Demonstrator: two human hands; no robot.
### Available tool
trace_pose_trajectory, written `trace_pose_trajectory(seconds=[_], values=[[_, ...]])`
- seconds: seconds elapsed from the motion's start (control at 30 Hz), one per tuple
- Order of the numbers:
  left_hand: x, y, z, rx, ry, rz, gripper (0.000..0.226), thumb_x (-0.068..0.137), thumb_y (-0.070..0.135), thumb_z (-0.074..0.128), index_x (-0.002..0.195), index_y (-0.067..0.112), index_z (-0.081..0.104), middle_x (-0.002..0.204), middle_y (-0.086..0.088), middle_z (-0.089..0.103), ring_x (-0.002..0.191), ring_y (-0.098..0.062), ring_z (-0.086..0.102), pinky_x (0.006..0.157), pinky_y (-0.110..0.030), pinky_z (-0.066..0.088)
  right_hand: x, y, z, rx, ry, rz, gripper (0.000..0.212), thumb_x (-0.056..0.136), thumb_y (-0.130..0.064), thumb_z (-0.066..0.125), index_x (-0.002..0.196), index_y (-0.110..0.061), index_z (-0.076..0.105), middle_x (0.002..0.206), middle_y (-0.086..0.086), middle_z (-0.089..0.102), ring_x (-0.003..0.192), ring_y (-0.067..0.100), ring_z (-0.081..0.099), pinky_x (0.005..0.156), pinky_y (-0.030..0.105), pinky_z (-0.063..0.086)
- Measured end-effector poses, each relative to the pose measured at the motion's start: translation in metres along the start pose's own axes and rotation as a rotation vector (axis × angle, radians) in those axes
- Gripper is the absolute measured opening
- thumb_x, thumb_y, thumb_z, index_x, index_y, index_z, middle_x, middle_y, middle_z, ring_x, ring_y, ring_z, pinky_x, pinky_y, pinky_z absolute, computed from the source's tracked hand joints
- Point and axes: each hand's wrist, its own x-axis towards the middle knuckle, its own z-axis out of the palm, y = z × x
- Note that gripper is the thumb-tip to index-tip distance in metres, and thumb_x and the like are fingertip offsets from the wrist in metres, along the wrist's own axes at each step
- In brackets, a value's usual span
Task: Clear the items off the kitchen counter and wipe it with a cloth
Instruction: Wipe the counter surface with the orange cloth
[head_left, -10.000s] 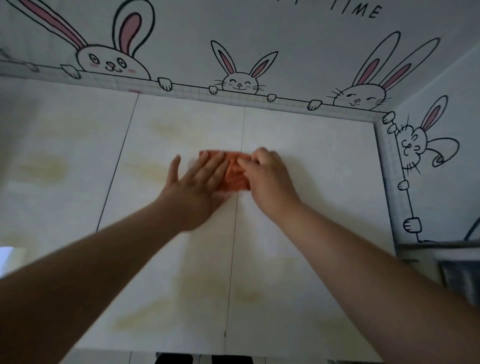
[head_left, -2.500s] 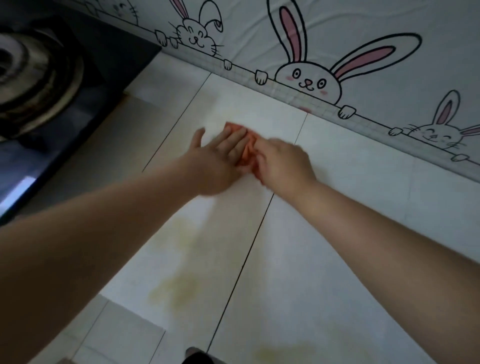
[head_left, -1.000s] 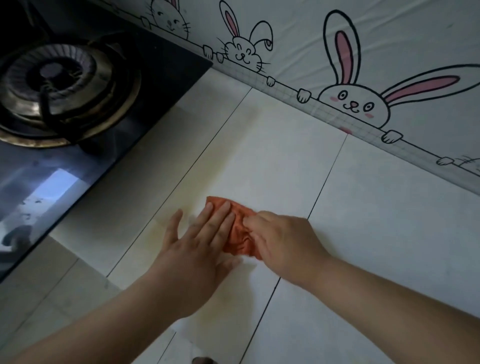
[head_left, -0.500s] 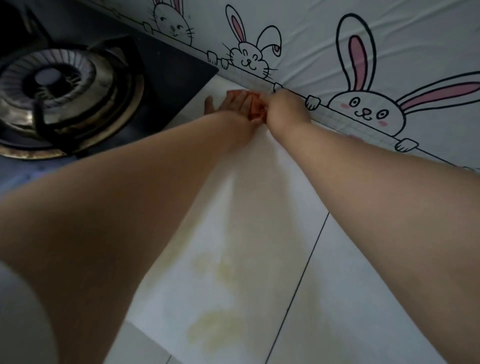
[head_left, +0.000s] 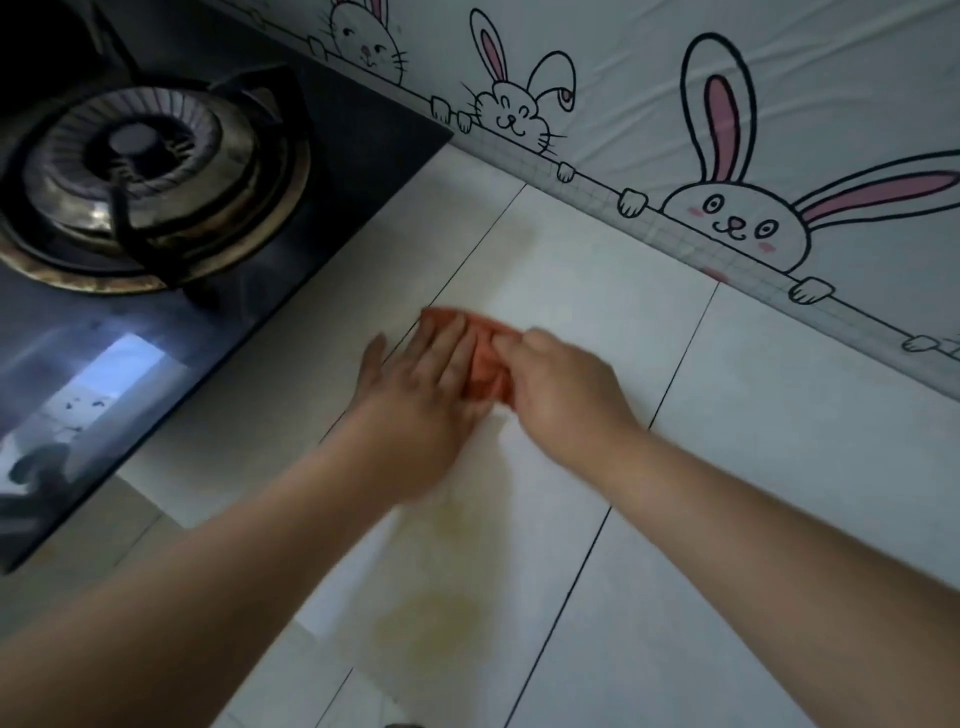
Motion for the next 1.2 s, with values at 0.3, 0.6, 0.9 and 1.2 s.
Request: trace_pose_trajectory(seconds=[0.3, 0.6, 0.9, 1.2], values=[[-0.013, -0.006, 0.004, 0.023, -0.057, -0.082, 0.072, 0.089, 0.056, -0.006, 0.150, 0.020, -0.007, 0.160, 0.001, -0.008, 0.147, -0.022, -0.004, 0.114, -0.053, 0.000, 0.009, -0.002, 0.000, 0.049, -0.054, -0.093, 0.032, 0.090, -0.024, 0.051, 0.121, -0.023, 0.060, 0.099, 0.009, 0.062, 0.080, 0.035, 0.064, 0.062, 0.038, 0.050], [0.158, -0.042, -0.030, -0.153, -0.102, -0.284, 0.066, 0.097, 0.044, 0.027, 0.150, 0.023, -0.007, 0.160, 0.001, -0.009, 0.146, -0.020, -0.009, 0.115, -0.050, 0.009, 0.179, 0.023, 0.015, 0.318, -0.047, 0.480, 0.026, 0.098, -0.021, 0.037, 0.113, -0.009, 0.054, 0.120, 0.014, 0.060, 0.108, 0.029, 0.056, 0.073, 0.026, 0.034], [0.056, -0.045, -0.015, -0.222, -0.103, -0.191, 0.064, 0.099, 0.045, 0.023, 0.151, 0.019, -0.003, 0.160, 0.001, -0.010, 0.146, -0.018, -0.012, 0.117, -0.044, 0.003, 0.091, -0.003, 0.027, 0.154, -0.046, 0.061, 0.031, 0.093, -0.030, 0.042, 0.113, -0.018, 0.063, 0.104, 0.008, 0.059, 0.096, 0.028, 0.057, 0.069, 0.027, 0.035], [-0.117, -0.020, 0.030, -0.111, -0.089, -0.089, 0.070, 0.096, 0.056, 0.006, 0.149, 0.014, 0.022, 0.157, -0.005, 0.021, 0.144, -0.026, 0.018, 0.115, -0.050, 0.016, -0.050, -0.057, 0.015, 0.155, -0.213, -0.215, 0.044, 0.089, -0.027, 0.043, 0.131, -0.022, 0.056, 0.109, 0.004, 0.064, 0.084, 0.028, 0.064, 0.067, 0.031, 0.052]])
